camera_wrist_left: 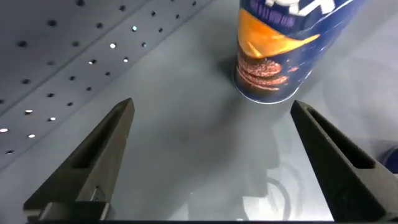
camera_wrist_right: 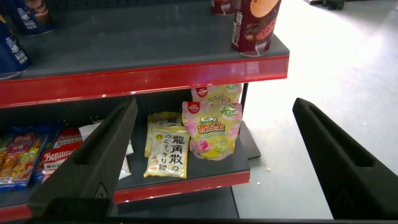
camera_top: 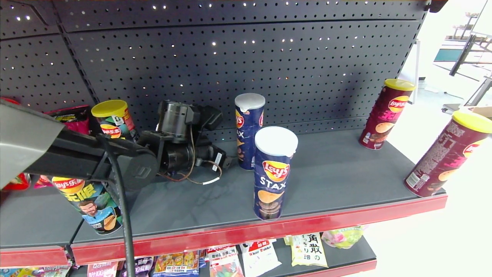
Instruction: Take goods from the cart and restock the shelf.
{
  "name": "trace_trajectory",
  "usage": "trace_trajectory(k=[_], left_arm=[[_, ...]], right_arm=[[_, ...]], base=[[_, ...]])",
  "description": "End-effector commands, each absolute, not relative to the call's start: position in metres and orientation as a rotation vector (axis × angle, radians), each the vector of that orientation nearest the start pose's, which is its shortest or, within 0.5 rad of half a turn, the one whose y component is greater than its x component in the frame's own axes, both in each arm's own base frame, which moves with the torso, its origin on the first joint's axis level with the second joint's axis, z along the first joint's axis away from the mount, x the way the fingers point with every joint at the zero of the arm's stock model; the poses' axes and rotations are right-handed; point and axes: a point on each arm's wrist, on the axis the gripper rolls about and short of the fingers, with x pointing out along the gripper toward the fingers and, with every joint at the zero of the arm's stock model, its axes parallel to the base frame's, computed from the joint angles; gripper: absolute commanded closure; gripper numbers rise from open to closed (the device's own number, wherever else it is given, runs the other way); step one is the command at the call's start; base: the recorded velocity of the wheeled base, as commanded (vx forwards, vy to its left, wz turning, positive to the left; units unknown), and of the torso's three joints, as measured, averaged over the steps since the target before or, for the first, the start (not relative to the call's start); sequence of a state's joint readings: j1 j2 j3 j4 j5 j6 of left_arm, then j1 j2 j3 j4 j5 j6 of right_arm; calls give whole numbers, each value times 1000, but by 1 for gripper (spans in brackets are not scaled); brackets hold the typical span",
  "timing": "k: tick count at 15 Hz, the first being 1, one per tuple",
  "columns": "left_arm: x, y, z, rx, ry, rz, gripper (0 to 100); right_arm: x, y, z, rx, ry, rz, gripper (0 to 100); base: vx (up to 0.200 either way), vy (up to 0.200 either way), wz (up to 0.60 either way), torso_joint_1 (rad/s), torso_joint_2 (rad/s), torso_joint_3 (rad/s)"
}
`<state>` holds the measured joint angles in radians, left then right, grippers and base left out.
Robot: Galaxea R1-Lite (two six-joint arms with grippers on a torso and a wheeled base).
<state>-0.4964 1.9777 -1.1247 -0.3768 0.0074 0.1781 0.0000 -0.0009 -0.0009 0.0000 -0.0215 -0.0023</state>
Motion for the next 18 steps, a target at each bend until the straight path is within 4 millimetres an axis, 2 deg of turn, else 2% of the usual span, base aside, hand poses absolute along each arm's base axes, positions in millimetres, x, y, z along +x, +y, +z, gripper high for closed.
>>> trace_trajectory(k=[1,5,18], left_arm=[[341,-186,133,298,446,-521,0],[350,-187,127,316,439,-437,0],[370,-194,115,313,418,-409,0]], right_arm=[[-23,0,76,-3,-2,-21,0],[-23,0,76,-3,0,-21,0],[-23,0,76,-3,-2,-21,0]], base=[[0,0,0,0,0,0],[0,0,0,0,0,0],[0,0,0,0,0,0]])
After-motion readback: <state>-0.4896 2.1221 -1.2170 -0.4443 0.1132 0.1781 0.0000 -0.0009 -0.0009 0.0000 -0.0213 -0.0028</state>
